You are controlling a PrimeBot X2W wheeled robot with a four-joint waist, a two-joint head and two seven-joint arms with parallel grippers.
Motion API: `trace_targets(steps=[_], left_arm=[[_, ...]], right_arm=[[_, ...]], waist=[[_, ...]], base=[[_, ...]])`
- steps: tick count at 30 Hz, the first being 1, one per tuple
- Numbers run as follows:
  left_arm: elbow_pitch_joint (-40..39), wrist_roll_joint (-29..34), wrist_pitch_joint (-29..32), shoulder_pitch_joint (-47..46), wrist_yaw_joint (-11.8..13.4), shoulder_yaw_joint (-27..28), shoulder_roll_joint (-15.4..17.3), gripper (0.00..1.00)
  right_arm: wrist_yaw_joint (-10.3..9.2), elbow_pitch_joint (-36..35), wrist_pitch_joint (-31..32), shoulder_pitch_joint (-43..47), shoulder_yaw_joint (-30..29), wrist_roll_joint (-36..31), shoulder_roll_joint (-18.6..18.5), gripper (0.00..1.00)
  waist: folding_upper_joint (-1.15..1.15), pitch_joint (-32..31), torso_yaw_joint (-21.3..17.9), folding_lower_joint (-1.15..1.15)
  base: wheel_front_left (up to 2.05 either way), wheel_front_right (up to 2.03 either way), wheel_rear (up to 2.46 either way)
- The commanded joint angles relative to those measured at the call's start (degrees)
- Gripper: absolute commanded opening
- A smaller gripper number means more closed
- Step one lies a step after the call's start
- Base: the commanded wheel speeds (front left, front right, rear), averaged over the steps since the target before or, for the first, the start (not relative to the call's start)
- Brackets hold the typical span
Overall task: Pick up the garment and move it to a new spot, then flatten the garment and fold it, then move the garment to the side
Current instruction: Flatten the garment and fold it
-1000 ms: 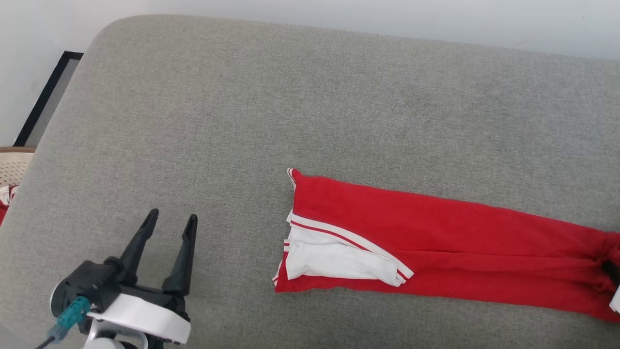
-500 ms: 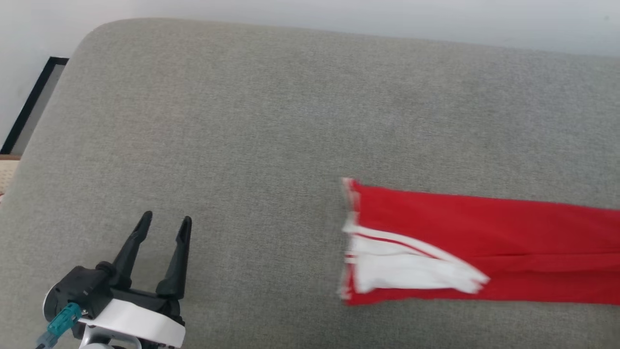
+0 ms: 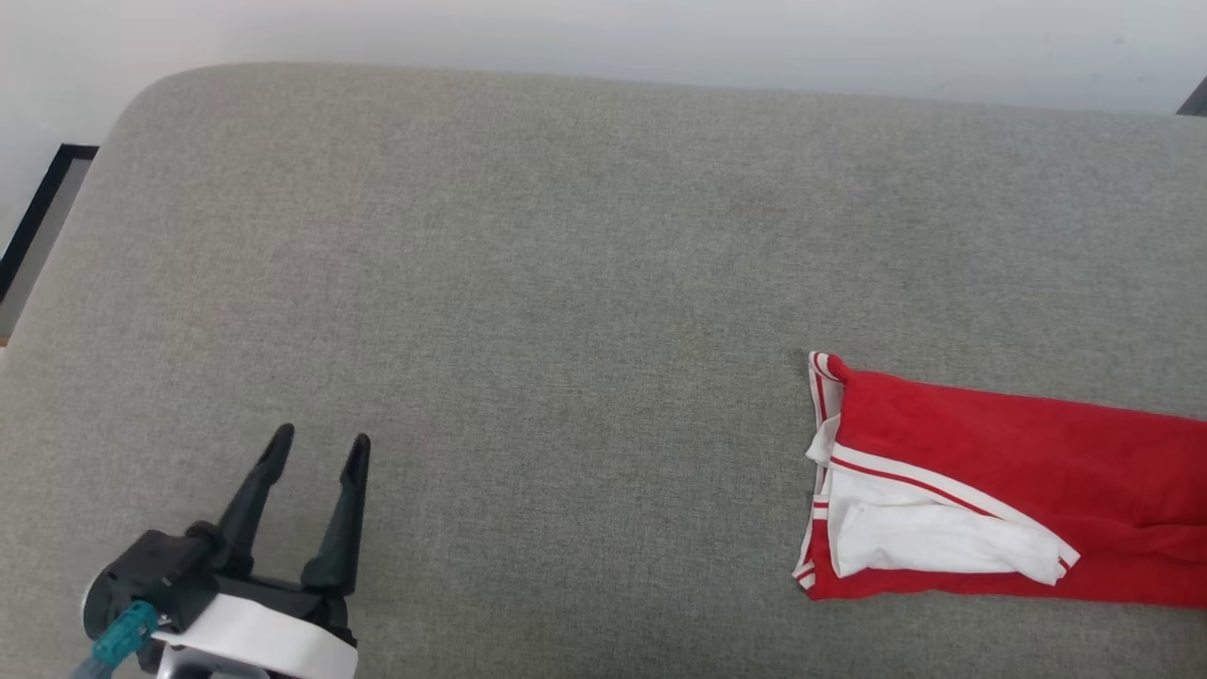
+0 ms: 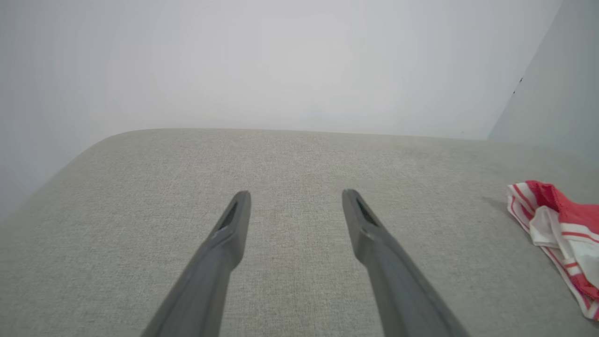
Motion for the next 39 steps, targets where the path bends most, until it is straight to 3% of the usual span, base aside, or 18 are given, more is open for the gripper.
trace_targets(steps=[1,8,14,24,34,35,36,37,38,39], left_arm=[[0.09,0.44,-0.28,0.99,0.14,0.07,-0.30,1.00],[-0.32,-0.99,-0.28,1.73,0.14,1.11,-1.00,1.00],[0.16,-1.80,-0.28,1.49,0.14,0.45,-1.37,1.00],[0.93,-2.83,-0.28,-0.74,0.14,-1.18,-2.22,1.00],[2.07,-4.66,-0.28,-1.70,0.14,-3.26,-2.93,1.00],[2.14,-4.76,-0.29,-1.65,0.14,-3.23,-2.92,1.00],[2.26,-4.85,-0.28,-1.49,0.14,-3.09,-2.91,1.00],[2.36,-4.96,-0.29,-1.24,0.14,-2.97,-2.90,1.00],[2.48,-5.01,-0.28,-0.96,0.14,-2.79,-2.79,1.00],[2.56,-5.06,-0.29,-0.74,0.14,-2.55,-2.68,1.00]], right_arm=[[-0.01,-2.14,1.20,1.39,3.57,1.52,0.37,0.00],[0.00,-13.83,6.55,5.46,18.61,7.53,1.99,0.00],[0.00,-19.49,8.76,5.70,29.82,7.62,2.97,0.00],[0.00,-15.65,7.46,1.39,42.87,6.39,3.90,0.00],[0.00,-7.25,2.94,-1.67,46.74,3.06,2.34,0.00],[0.00,-6.52,2.48,-1.72,46.92,3.08,2.44,0.05],[0.00,-6.05,1.76,-1.80,46.76,3.23,2.74,0.38],[0.00,-5.57,1.09,-1.82,46.39,3.75,3.33,0.91],[0.00,-5.34,0.46,-1.82,46.05,4.52,4.20,1.00],[0.00,-5.36,-0.23,-1.94,45.58,5.06,4.76,1.00]], waist=[[0.00,-0.53,-0.34,0.00],[0.00,-1.29,0.23,0.00],[0.00,-0.93,1.55,0.00],[0.00,0.48,5.10,0.00],[0.00,1.50,7.93,0.00],[0.00,1.43,7.93,0.00],[0.00,1.28,7.86,0.00],[0.00,1.05,7.73,0.00],[0.00,0.79,7.50,0.00],[0.00,0.49,7.22,0.00]], base=[[0.00,0.00,0.00],[0.00,0.00,0.00],[0.00,0.00,0.00],[0.00,0.00,0.00],[0.00,0.00,0.00],[0.00,0.00,0.00],[0.00,0.00,0.00],[0.00,0.00,0.00],[0.00,0.00,0.00],[0.00,0.00,0.00]])
